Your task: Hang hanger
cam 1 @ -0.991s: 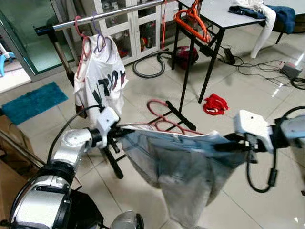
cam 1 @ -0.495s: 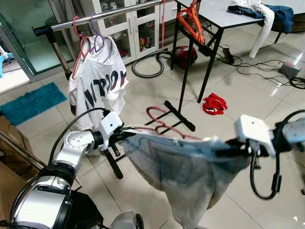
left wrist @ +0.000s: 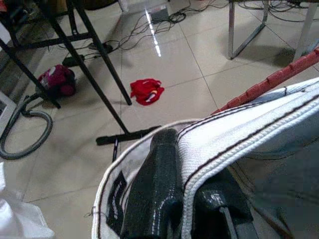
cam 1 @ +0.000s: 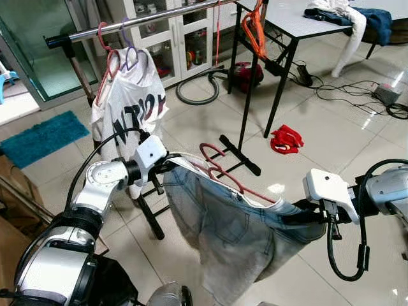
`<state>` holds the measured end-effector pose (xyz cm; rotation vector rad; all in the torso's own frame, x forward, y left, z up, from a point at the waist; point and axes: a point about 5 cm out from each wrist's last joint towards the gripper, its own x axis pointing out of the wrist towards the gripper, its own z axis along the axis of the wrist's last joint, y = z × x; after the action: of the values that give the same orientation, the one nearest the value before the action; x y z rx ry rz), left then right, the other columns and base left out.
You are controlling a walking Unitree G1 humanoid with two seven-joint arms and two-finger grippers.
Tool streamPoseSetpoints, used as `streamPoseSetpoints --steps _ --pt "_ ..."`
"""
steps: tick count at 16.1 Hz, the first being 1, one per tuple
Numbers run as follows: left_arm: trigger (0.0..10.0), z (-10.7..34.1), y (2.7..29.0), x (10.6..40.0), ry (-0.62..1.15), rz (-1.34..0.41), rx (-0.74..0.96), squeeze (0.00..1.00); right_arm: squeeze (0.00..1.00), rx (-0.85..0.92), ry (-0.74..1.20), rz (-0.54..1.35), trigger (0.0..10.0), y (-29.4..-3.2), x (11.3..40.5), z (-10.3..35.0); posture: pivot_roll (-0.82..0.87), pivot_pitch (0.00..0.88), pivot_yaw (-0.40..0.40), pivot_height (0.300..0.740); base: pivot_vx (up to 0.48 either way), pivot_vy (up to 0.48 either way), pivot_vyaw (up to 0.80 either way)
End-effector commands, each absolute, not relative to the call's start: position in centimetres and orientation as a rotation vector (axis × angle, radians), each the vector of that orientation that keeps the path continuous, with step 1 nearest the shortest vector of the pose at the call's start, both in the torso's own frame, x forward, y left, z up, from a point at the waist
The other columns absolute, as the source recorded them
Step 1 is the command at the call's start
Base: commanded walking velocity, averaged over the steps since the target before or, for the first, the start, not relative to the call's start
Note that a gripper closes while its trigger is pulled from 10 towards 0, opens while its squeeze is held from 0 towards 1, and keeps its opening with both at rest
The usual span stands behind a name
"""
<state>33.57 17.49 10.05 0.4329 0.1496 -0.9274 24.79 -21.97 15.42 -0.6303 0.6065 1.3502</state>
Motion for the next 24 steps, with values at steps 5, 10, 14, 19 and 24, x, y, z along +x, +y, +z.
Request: streamPoseSetpoints --steps 5,10,14,19,24 --pt "0.0 13.4 14.8 33.6 -0.043 -1.036 0.457 0.0 0.0 -0.593 0.684 1.262 10.0 -21.6 25.6 12.4 -0.13 0.0 0.076 0.74 0.0 0.0 0.0" --pt "0.0 16.7 13.2 33.7 -0.169 -1.081 0.474 0.0 0.0 -0.555 0.716 1.195 10.0 -21.1 26.5 10.3 -0.12 0.0 0.077 0.74 0.0 0.0 0.0" --pt "0.0 15.0 12.3 32.2 -0.088 -1.159 0.425 0.0 0.0 -0.404 0.522 1.05 10.0 -17.5 29.2 10.7 -0.12 0.0 0.079 0.74 0.0 0.0 0.0" --pt "0.0 11.9 12.1 30.5 0.057 -1.225 0.371 0.0 0.0 -0.295 0.365 1.026 10.0 -14.6 30.0 11.7 -0.11 0.0 0.074 0.74 0.0 0.0 0.0" --pt "0.0 12.0 12.7 30.8 0.08 -1.207 0.406 0.0 0.0 -0.31 0.465 1.188 10.0 -14.2 27.5 10.4 -0.11 0.0 0.073 0.74 0.0 0.0 0.0"
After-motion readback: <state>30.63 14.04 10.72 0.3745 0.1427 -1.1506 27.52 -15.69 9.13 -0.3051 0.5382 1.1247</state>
